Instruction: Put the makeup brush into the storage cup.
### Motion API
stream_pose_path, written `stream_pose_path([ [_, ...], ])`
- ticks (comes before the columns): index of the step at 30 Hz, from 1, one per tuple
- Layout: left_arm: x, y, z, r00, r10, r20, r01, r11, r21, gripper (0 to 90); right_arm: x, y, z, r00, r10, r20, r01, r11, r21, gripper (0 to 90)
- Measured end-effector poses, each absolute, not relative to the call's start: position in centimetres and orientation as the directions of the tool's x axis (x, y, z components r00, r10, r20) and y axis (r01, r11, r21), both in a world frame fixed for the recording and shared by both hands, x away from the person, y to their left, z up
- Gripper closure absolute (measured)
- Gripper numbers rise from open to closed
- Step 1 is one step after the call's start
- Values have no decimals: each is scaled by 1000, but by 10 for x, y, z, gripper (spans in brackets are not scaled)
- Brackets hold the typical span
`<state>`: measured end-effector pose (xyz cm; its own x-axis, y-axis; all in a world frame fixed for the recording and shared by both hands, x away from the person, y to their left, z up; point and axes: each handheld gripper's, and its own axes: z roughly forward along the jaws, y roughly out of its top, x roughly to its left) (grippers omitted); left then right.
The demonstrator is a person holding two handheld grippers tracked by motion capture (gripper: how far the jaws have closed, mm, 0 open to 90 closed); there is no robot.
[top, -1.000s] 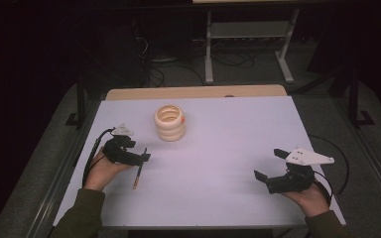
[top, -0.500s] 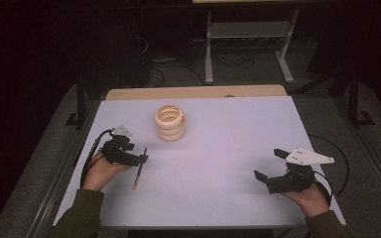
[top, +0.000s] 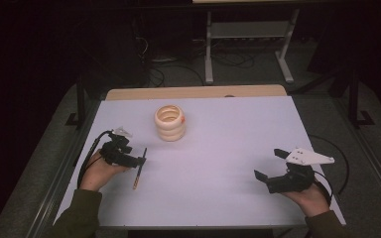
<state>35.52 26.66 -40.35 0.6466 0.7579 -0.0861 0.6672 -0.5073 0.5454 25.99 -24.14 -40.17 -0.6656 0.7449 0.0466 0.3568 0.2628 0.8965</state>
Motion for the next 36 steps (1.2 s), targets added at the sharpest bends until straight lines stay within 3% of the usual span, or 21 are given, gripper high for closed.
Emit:
stream_pose_path([
  [9, 354, 267, -404, 639, 764, -89, 693, -520, 500, 257, 260, -241, -402, -665, 746, 47, 358, 263, 896, 0],
  [24, 353, 266, -404, 633, 766, -117, 721, -527, 450, 344, 260, -241, -402, -663, 748, 45, 357, 263, 896, 0],
  [36, 353, 260, -406, 640, 756, -138, 735, -550, 397, 468, 260, -242, -401, -662, 748, 47, 358, 261, 896, 0],
])
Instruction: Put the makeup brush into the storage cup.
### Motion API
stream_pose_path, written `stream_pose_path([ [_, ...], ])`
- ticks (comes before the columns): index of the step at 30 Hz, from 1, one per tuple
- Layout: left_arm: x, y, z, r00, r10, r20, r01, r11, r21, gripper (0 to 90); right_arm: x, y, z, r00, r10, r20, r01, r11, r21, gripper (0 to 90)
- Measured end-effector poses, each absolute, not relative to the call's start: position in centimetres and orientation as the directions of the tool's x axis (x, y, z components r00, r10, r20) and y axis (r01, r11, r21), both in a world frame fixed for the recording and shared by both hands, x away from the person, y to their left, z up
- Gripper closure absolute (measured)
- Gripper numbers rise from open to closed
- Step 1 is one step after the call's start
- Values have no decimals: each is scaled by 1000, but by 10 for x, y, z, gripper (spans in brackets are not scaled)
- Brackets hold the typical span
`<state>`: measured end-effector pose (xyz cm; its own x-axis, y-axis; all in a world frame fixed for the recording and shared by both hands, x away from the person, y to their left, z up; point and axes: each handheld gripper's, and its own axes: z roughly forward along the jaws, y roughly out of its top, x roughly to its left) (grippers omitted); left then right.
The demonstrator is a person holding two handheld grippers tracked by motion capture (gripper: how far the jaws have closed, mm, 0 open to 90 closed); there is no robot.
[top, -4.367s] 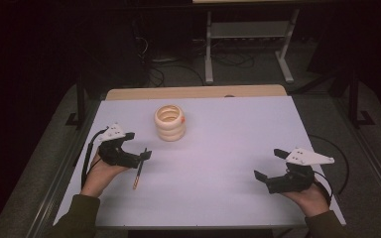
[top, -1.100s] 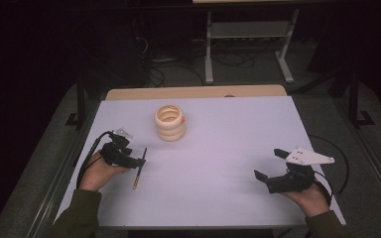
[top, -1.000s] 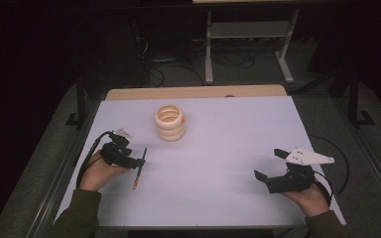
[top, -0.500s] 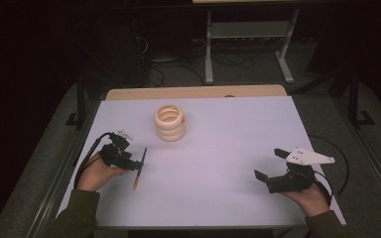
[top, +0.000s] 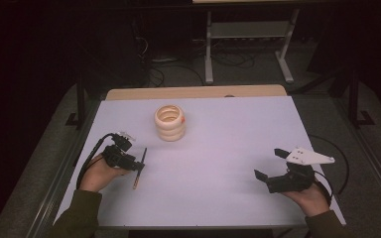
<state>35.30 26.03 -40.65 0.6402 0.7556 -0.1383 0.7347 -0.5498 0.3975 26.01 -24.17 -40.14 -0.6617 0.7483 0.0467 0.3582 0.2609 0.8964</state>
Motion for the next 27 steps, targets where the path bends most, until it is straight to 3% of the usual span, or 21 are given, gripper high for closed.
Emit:
stream_pose_path([
  [18, 351, 253, -412, 666, 733, -138, 726, -594, 348, 606, 260, -241, -402, -664, 746, 50, 361, 261, 895, 0],
  [27, 350, 252, -413, 657, 741, -138, 735, -588, 337, 632, 261, -241, -402, -665, 746, 44, 355, 264, 897, 0],
])
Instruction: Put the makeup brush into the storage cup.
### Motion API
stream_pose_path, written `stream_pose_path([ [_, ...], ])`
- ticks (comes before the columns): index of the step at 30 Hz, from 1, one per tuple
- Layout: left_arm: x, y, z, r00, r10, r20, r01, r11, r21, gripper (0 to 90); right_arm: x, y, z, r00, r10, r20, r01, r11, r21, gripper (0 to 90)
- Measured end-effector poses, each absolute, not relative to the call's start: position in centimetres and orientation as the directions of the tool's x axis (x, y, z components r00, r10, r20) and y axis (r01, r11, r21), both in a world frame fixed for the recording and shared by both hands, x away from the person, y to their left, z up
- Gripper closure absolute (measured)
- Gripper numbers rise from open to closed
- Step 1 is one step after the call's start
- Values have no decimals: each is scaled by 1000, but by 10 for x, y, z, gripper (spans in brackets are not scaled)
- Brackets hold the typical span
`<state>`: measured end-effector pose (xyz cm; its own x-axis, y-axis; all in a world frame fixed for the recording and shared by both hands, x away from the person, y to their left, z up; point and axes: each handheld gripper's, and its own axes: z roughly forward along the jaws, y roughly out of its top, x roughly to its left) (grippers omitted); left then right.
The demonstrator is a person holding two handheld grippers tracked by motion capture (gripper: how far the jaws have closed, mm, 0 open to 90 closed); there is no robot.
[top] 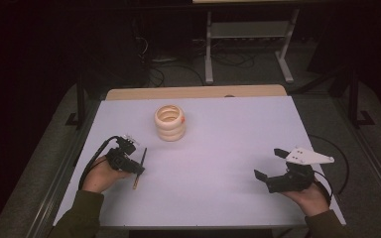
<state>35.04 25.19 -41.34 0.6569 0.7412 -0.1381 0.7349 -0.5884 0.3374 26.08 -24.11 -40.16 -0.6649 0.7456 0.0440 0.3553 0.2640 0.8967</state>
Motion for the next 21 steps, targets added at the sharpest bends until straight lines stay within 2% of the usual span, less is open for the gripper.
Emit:
stream_pose_path([
  [21, 350, 248, -417, 666, 739, -102, 726, -609, 319, 692, 261, -241, -402, -664, 746, 48, 358, 262, 896, 0],
])
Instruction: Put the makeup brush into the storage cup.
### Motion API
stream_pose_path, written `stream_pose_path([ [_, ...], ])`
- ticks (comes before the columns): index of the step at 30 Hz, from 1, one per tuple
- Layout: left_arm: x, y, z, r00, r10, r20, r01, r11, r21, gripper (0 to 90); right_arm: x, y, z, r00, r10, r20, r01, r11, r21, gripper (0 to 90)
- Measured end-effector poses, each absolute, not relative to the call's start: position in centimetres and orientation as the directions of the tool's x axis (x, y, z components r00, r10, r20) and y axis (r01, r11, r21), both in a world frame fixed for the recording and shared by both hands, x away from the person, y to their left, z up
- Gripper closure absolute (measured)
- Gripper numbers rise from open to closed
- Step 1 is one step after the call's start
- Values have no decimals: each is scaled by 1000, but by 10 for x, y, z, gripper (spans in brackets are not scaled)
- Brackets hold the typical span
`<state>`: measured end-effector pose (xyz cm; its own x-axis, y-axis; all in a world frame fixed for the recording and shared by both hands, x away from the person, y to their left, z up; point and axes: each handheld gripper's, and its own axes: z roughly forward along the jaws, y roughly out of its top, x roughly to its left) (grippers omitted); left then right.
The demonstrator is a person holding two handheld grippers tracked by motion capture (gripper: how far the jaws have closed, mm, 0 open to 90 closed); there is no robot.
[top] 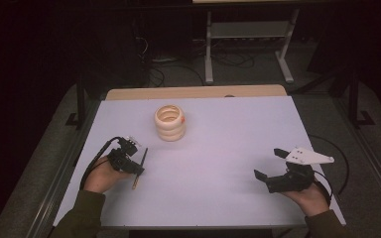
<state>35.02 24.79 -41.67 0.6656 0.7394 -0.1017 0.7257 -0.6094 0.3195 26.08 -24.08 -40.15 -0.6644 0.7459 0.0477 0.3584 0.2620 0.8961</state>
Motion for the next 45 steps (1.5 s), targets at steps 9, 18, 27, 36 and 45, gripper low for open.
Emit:
stream_pose_path([
  [9, 350, 246, -417, 669, 740, -67, 717, -620, 317, 754, 261, -240, -402, -664, 746, 49, 359, 261, 896, 0],
  [18, 350, 245, -417, 673, 737, -59, 714, -627, 311, 770, 261, -241, -402, -664, 746, 49, 359, 261, 896, 0],
  [27, 351, 245, -416, 681, 730, -53, 706, -637, 309, 799, 261, -242, -402, -663, 747, 49, 359, 261, 896, 0],
  [36, 349, 250, -415, 676, 734, -70, 718, -635, 284, 779, 261, -242, -401, -661, 748, 52, 362, 257, 896, 0],
  [45, 348, 246, -416, 681, 731, -41, 713, -649, 265, 786, 261, -241, -401, -659, 750, 56, 367, 255, 894, 0],
])
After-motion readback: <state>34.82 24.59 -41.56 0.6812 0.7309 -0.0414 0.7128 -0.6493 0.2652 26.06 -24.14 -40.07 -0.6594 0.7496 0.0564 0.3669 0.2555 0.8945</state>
